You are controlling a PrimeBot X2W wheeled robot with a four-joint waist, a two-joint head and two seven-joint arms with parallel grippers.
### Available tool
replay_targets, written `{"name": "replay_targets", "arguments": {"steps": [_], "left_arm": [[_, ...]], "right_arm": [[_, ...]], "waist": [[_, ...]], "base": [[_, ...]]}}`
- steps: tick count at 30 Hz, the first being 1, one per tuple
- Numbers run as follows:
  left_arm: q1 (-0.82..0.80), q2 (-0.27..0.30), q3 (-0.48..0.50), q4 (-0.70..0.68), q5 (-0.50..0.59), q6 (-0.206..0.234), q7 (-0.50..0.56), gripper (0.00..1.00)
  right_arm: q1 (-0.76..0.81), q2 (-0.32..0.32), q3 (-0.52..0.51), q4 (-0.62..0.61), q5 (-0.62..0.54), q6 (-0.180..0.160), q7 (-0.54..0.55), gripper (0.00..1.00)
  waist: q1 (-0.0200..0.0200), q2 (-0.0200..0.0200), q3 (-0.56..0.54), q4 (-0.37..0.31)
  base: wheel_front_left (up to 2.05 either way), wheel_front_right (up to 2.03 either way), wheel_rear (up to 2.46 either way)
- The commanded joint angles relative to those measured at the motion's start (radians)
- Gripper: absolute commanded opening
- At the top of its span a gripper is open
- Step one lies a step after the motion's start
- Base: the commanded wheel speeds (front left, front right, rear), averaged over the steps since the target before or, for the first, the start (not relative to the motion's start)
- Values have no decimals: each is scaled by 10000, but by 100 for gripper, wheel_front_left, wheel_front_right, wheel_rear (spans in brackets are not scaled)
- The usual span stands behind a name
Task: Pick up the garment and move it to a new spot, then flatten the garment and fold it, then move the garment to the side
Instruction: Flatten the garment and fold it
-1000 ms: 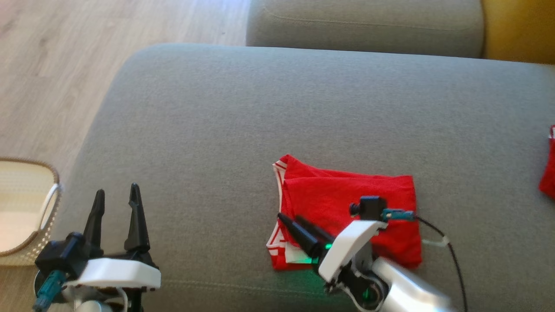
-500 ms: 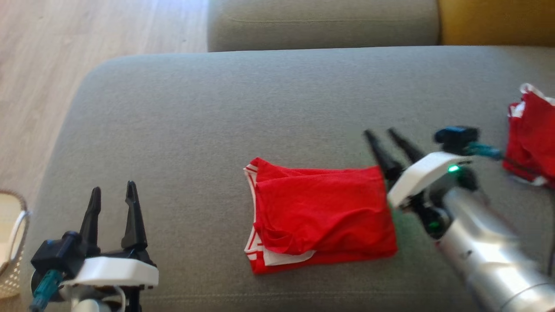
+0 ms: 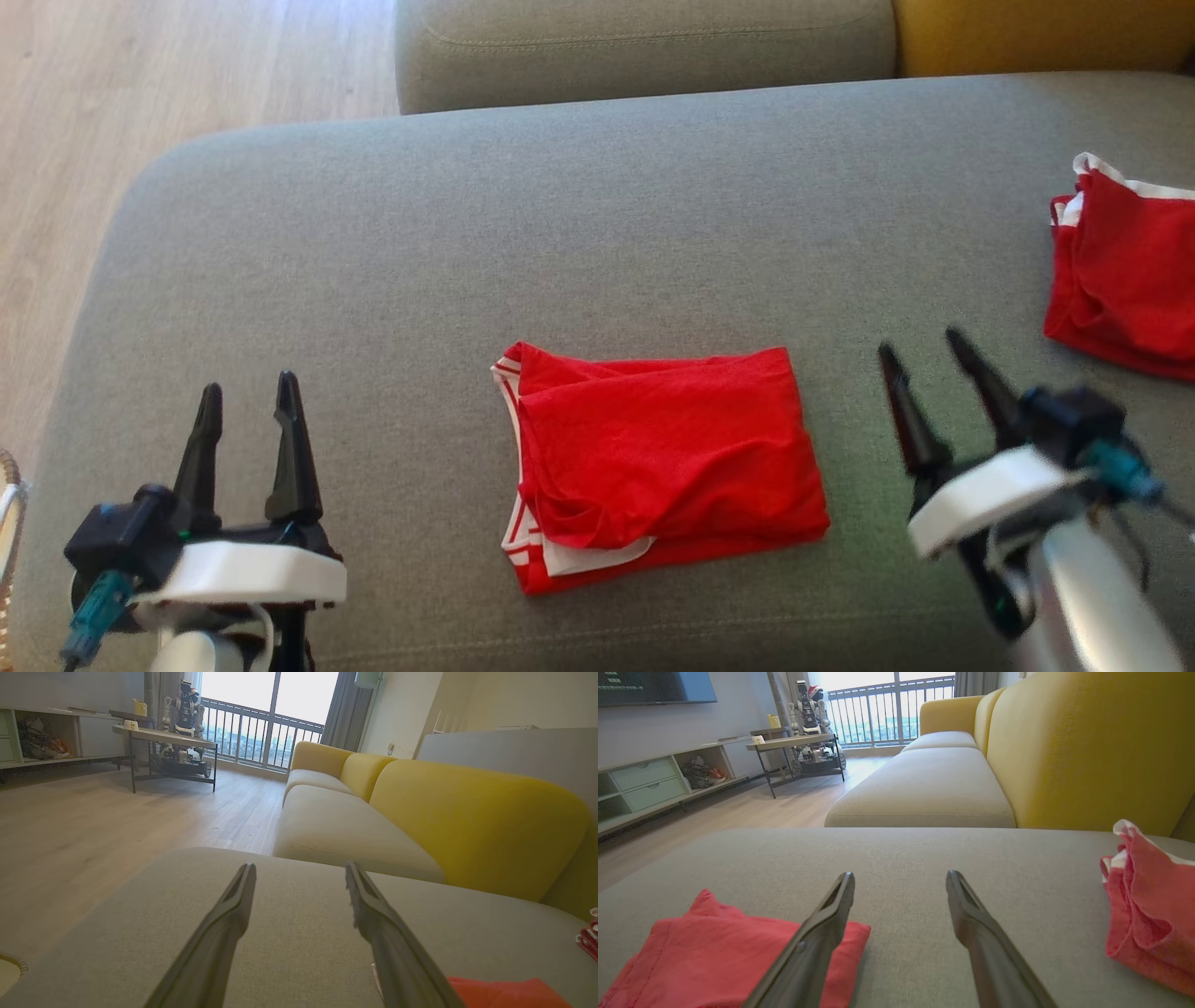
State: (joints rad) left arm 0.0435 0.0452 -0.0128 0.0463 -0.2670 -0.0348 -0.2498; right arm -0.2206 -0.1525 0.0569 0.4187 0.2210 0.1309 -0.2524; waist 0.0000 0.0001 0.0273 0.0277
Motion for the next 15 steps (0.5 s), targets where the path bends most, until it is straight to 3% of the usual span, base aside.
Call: {"name": "replay_targets", "arguments": {"steps": [1, 6, 15], "left_arm": [[-526, 51, 324, -400, -12, 17, -120, 100], [-488, 51, 297, -515, 7, 39, -120, 100], [-384, 51, 69, -475, 15, 108, -120, 100]], "right_arm": [[-220, 150, 58, -561, -230, -2, -92, 100], [498, 652, -475, -1386, -1101, -2, -92, 100], [784, 933, -814, -1814, -1515, -2, -67, 100]], "waist": [[0, -1, -7, -23], [0, -1, 12, -101], [0, -1, 63, -65]], "base": [[0, 0, 0], [0, 0, 0], [0, 0, 0]]}}
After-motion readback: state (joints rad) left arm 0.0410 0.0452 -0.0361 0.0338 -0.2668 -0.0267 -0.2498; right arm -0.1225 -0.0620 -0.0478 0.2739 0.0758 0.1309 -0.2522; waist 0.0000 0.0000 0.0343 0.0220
